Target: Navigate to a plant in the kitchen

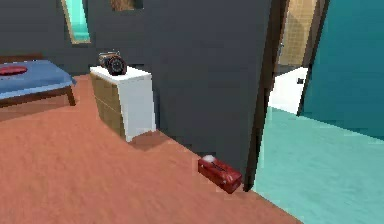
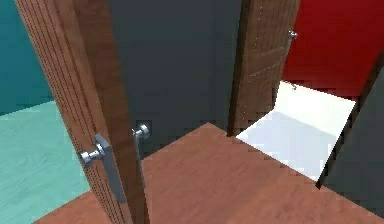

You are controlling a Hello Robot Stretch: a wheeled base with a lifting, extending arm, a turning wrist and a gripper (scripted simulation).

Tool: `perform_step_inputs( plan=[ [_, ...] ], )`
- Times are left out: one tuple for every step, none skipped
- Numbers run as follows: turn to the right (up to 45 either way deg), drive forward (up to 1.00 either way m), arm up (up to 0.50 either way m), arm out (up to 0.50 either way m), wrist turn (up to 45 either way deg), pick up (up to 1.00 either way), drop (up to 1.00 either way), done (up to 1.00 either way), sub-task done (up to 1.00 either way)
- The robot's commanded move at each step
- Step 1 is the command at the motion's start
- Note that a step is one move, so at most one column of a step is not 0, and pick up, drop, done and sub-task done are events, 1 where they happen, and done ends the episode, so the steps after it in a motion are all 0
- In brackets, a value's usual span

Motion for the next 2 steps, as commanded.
perform_step_inputs(
  plan=[
    [12.0, 0.0, 0.0, 0.0, 0.0, 0.0, 0.0, 0.0, 0.0],
    [0.0, 0.5, 0.0, 0.0, 0.0, 0.0, 0.0, 0.0, 0.0]
  ],
)
